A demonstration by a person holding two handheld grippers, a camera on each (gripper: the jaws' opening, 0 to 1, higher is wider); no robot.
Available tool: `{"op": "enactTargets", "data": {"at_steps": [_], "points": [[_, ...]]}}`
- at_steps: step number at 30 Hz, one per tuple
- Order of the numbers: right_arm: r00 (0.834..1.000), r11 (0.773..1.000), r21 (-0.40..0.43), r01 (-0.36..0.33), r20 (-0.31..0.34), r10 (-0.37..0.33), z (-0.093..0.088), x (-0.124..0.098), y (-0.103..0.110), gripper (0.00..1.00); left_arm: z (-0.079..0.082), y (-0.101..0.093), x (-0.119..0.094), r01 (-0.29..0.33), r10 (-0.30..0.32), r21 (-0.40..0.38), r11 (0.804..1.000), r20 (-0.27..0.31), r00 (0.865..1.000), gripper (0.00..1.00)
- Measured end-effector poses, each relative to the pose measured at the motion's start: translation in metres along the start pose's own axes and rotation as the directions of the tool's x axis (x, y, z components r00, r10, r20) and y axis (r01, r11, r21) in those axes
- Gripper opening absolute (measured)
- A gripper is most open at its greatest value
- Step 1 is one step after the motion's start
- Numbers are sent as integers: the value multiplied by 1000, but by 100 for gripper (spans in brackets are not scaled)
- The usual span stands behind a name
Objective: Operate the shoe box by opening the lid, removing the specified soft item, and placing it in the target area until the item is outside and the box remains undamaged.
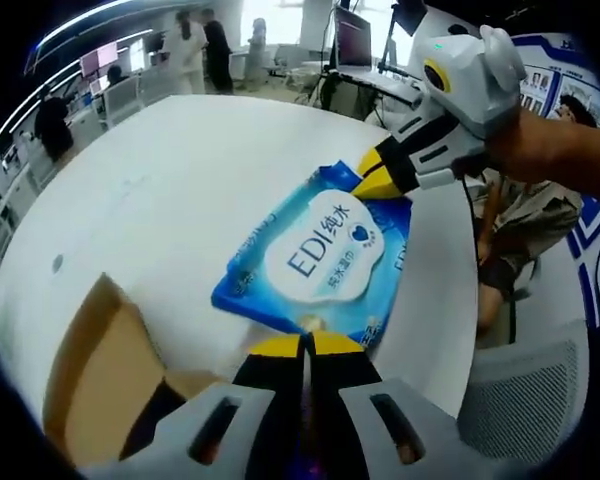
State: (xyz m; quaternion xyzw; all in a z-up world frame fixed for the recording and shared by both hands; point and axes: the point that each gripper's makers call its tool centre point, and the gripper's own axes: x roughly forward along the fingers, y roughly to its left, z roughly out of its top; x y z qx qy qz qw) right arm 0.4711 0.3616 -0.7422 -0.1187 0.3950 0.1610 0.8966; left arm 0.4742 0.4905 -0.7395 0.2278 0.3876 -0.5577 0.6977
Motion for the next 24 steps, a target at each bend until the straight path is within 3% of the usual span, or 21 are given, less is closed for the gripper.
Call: {"op": "enactTargets", "data": {"at_steps": [13, 18, 24], "points": [[1000, 1000, 20, -16, -15, 16, -15, 17, -2, 0, -11, 0, 17, -37, 36, -20, 999, -44, 998, 0], [1000, 997, 80, -22, 2, 22, -14, 20, -4, 0, -10, 2, 17, -53, 51, -32, 998, -41, 998, 0], [1000, 993, 115, -4, 12, 2, -13, 17, -9, 10, -10, 1, 14, -36, 34, -80, 996, -28, 999, 6]]}}
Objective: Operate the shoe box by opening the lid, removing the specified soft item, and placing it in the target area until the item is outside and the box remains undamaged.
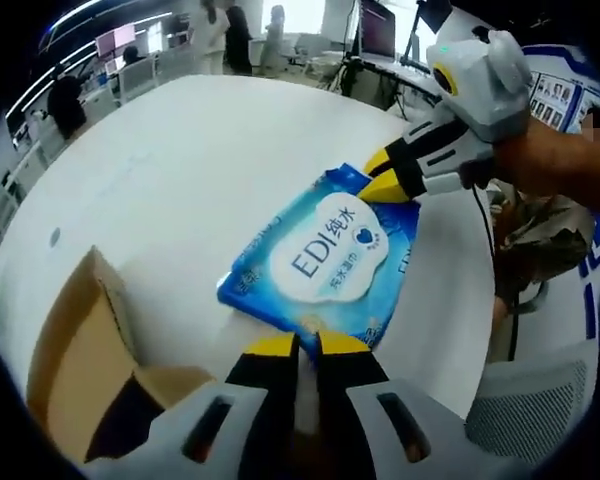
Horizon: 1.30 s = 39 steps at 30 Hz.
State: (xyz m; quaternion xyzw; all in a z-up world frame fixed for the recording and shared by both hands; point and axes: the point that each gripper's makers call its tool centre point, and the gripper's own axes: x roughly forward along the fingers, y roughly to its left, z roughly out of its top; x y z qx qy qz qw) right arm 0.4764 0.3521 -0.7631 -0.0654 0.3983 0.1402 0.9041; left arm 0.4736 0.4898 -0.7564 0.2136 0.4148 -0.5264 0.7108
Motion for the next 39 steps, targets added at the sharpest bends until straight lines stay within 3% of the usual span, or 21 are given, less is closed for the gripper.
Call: {"op": "enactTargets", "data": {"at_steps": [4, 7, 20, 29, 39], "points": [[1000, 1000, 6, 15, 5, -16, 3, -7, -1, 14, 4, -1, -6, 6, -5, -11, 1000, 34, 999, 13], [999, 999, 6, 32, 16, -32, 6, -14, -1, 15, 12, -3, -17, 23, -21, -23, 999, 94, 995, 14], [995, 998, 5, 64, 79, -65, 37, -48, 21, 12, 4, -6, -66, -7, 9, -17, 1000, 182, 983, 17], [994, 998, -16, 63, 94, -62, 49, -58, 58, 11, -27, 16, -102, -65, 75, -58, 996, 197, 978, 16], [995, 998, -39, 44, 93, -40, 57, -61, 98, 10, -59, 33, -128, -99, 115, -92, 991, 187, 976, 16]]}}
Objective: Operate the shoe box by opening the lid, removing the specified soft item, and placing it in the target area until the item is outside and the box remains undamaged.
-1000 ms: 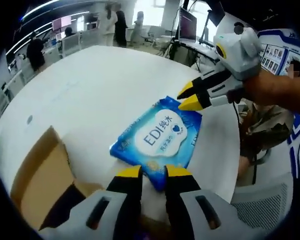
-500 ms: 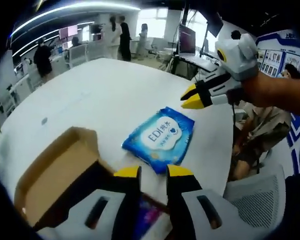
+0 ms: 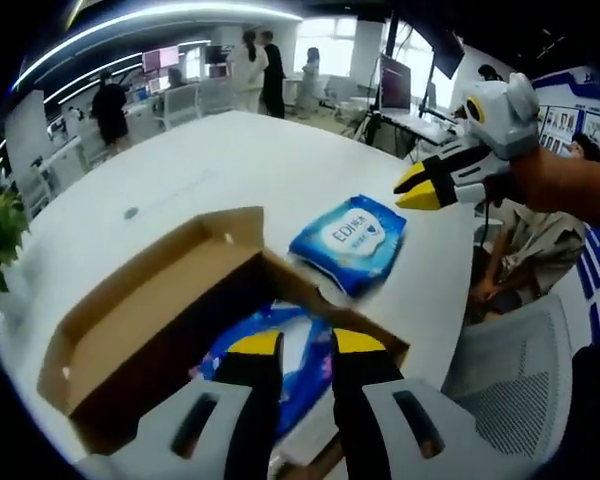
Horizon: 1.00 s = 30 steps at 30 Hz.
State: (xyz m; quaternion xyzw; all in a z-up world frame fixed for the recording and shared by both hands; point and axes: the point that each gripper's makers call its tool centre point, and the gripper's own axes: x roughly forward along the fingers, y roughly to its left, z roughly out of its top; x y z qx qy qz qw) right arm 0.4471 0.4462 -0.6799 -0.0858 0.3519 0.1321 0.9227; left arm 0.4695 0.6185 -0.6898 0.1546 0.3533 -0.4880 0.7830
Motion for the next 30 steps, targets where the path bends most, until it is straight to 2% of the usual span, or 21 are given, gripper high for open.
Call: {"op": "enactTargets", "data": {"at_steps": [1, 4, 10, 15, 17, 19, 21, 22, 25, 27, 30], "points": [[1000, 1000, -1, -1, 0, 1, 1, 0, 1, 10, 0, 1, -1, -3, 3, -2, 1000, 2, 1000, 16], [1000, 1000, -10, -7, 4, 7, 7, 0, 11, 10, -8, 20, -7, -64, 64, -31, 997, 1, 998, 19], [999, 999, -25, -26, 19, 27, 15, -2, 29, 10, -26, 42, -12, -112, 109, -95, 989, -35, 993, 17], [999, 999, -31, -42, 23, 43, 17, -1, 38, 10, -43, 59, -9, -155, 143, -191, 969, -76, 987, 19], [999, 998, -35, -48, 22, 48, 17, -2, 42, 9, -49, 61, -6, -154, 134, -279, 948, -88, 987, 18], [998, 998, -38, -55, 27, 56, 18, -3, 47, 9, -48, 62, -2, -148, 130, -330, 932, -75, 989, 18], [998, 997, -41, -60, 24, 61, 17, -2, 49, 9, -49, 63, 0, -143, 125, -350, 926, -74, 989, 19], [998, 997, -40, -61, 25, 62, 17, -2, 49, 9, -49, 63, 3, -136, 118, -379, 915, -71, 990, 19], [998, 997, -37, -64, 20, 65, 14, -3, 53, 8, -54, 65, 7, -152, 127, -397, 905, -89, 988, 21], [998, 997, -34, -66, 16, 66, 12, -3, 54, 8, -59, 68, 11, -169, 133, -483, 859, -108, 985, 20], [998, 997, -29, -66, 13, 67, 9, -3, 55, 8, -62, 69, 17, -163, 126, -552, 818, -105, 987, 22]]}}
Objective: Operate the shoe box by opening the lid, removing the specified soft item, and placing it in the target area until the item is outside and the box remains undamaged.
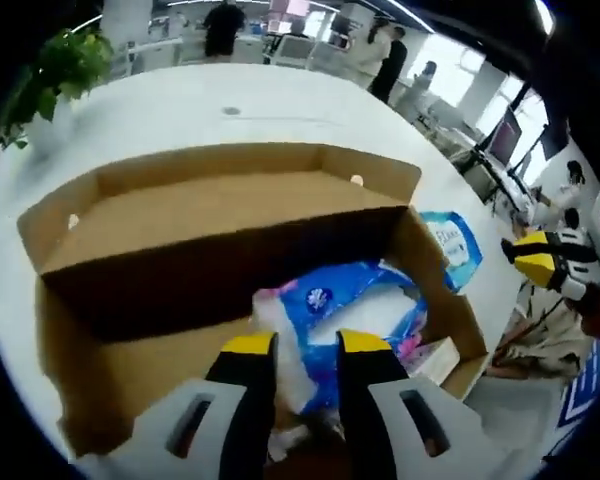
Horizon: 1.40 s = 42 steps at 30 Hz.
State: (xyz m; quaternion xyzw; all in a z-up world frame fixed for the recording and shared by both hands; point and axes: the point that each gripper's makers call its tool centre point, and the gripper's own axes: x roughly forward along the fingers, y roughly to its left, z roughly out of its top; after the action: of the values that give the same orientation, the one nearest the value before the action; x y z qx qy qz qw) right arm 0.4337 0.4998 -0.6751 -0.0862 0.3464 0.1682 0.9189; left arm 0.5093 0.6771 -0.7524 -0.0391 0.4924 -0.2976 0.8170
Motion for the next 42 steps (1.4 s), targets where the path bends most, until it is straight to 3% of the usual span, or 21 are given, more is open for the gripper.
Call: {"op": "enactTargets", "data": {"at_steps": [3, 5, 8, 19, 28, 42], "points": [[1000, 1000, 5, -2, -6, 2, -3, 0, 2, 7, -2, 4, 3, -8, 7, -5, 1000, -12, 1000, 17], [1000, 1000, 7, -1, -8, 1, -4, 0, 2, 7, -3, 6, 3, 2, -2, -14, 1000, -14, 1000, 6], [1000, 1000, 10, 5, -10, -5, -4, 1, 2, 8, -5, 8, 1, 27, -29, -116, 993, -12, 1000, 0], [999, 999, -15, -38, 3, 38, 15, 18, 22, 8, -9, 32, -16, 0, 0, -90, 996, -2, 1000, 0], [992, 991, -53, -123, -3, 123, 33, 45, 60, 9, -10, 51, -30, 16, -13, -111, 994, 24, 1000, 0], [978, 977, -55, -204, -59, 201, 45, 89, 93, 11, -4, 63, -28, 23, -18, -133, 991, 42, 999, 0]]}}
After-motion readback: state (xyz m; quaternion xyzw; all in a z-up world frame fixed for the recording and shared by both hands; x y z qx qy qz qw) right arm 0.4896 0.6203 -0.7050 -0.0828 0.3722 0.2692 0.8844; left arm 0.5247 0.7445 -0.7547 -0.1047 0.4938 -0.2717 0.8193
